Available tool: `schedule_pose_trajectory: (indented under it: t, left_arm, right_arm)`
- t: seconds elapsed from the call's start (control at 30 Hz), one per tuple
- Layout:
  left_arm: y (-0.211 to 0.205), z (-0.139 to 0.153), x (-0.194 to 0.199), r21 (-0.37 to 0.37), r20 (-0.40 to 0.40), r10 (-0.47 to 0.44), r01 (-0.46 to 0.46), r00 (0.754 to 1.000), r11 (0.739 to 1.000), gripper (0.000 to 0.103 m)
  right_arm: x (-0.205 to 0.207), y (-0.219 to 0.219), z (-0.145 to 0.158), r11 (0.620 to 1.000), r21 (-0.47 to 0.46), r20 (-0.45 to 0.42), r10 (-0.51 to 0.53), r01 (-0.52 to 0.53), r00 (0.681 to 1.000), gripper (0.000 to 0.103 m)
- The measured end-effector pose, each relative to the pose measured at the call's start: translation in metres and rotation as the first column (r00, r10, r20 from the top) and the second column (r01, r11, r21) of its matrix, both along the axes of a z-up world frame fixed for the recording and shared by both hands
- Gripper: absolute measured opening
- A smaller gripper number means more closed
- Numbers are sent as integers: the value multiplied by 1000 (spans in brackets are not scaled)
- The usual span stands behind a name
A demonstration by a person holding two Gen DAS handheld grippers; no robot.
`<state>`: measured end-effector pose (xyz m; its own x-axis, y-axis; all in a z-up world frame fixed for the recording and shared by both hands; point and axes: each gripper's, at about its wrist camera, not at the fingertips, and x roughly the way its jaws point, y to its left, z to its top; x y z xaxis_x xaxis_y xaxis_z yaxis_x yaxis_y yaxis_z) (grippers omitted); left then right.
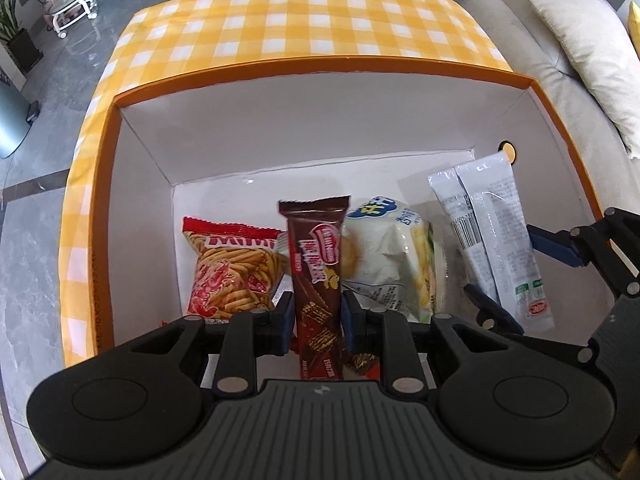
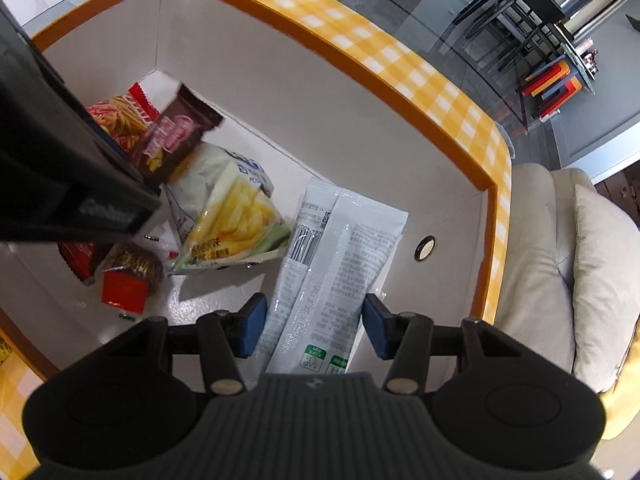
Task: Organize snacks
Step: 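Lower both held snacks into the box and open both grippers, then withdraw both tools from the box toward the snacks on the table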
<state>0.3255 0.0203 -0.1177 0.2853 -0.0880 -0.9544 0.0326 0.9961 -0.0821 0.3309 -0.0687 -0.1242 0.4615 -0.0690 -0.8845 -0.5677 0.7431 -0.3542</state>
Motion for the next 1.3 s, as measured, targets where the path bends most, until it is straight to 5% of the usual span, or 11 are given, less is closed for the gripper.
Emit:
schedule_pose_trajectory:
  t: [0.23,0.47,0.9,1.3]
  left_arm:
    - [-4,8,-5,70,34,-33,31,999,997,34]
    - [-9,29,-17,120,111,-51,37,992,992,65]
    - [-15,88,-74,151,326,-71,23,943,988,73]
    - [-14,114,-152,106,455,-51,3,889,994,78]
  right_arm:
    - [-4,-1,7,1000,-9,23,19,-18,1000,50]
    - [-8,-2,23,1000,14,46,4,-5,999,63]
    - [-44,-22,68,989,143,123,-61,43,991,68]
    - [-114,-54,109,918,368,104,-198,148,975,75]
